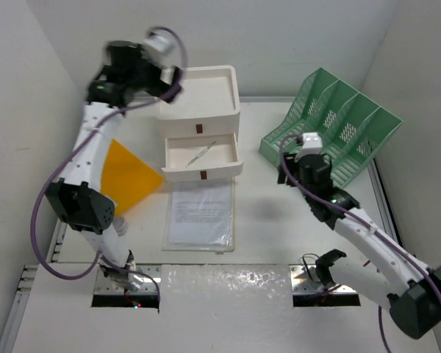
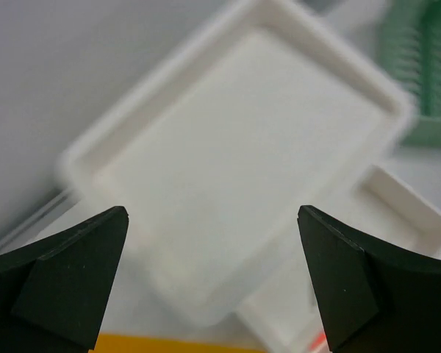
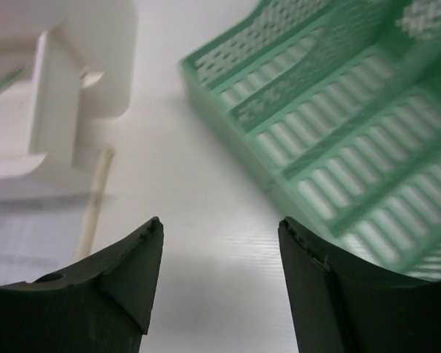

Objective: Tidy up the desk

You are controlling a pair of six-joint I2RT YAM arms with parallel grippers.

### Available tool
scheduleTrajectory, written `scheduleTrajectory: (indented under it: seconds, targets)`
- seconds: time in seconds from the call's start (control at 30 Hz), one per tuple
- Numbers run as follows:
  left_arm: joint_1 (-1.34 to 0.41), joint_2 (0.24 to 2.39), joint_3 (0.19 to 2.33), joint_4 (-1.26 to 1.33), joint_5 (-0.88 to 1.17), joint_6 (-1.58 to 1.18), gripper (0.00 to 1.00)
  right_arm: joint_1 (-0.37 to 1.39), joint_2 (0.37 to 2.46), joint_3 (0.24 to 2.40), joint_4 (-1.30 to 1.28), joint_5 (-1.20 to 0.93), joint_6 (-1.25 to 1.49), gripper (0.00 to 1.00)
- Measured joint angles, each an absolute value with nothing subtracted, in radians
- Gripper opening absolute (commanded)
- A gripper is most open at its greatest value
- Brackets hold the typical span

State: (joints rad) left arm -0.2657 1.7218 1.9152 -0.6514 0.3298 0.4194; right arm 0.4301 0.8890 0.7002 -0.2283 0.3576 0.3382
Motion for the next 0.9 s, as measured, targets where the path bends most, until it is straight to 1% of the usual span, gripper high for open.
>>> scheduleTrajectory:
  seconds: [0.13, 0.2, 0.33, 0.4, 0.53, 0.7, 0.73, 0.77, 0.8, 0.83, 0.87, 0.9]
  targets:
    - [0.034, 1.733, 1.981, -0.61, 0.414, 0.262, 1.0, 0.643, 1.018, 0.599, -0.028, 0.42, 0.361, 0.57]
    - [0.088, 1.748, 1.982, -0.604, 0.421, 0.215, 1.0, 0.762, 1.103, 0.593, 0.088, 0.467, 0.356, 0.56]
    - [0.069, 1.814, 1.98, -0.59, 0.461, 0.158, 1.0, 0.909, 1.29, 0.603, 0.341, 0.55, 0.355, 0.54]
    - [0.059, 1.844, 1.974, -0.586, 0.477, 0.144, 1.0, 0.949, 1.394, 0.634, 0.41, 0.578, 0.357, 0.54]
    - [0.049, 1.853, 1.916, -0.563, 0.495, 0.124, 1.0, 0.991, 1.57, 0.71, 0.491, 0.603, 0.393, 0.55]
    - [0.05, 1.853, 1.848, -0.501, 0.458, 0.124, 0.99, 0.997, 1.719, 0.819, 0.495, 0.603, 0.423, 0.58]
    - [0.05, 1.852, 1.827, -0.481, 0.454, 0.126, 0.97, 0.996, 1.75, 0.858, 0.489, 0.601, 0.424, 0.58]
    - [0.05, 1.852, 1.798, -0.46, 0.451, 0.126, 0.89, 0.993, 1.776, 0.89, 0.484, 0.598, 0.427, 0.57]
    - [0.05, 1.853, 1.772, -0.451, 0.449, 0.128, 0.84, 0.993, 1.796, 0.915, 0.481, 0.592, 0.429, 0.56]
    - [0.05, 1.856, 1.754, -0.447, 0.451, 0.122, 0.72, 0.994, 1.809, 0.929, 0.478, 0.59, 0.431, 0.55]
    - [0.05, 1.86, 1.746, -0.433, 0.468, 0.117, 0.67, 0.991, 1.818, 0.938, 0.477, 0.585, 0.435, 0.55]
    - [0.05, 1.861, 1.746, -0.422, 0.475, 0.118, 0.66, 0.988, 1.828, 0.945, 0.477, 0.577, 0.439, 0.54]
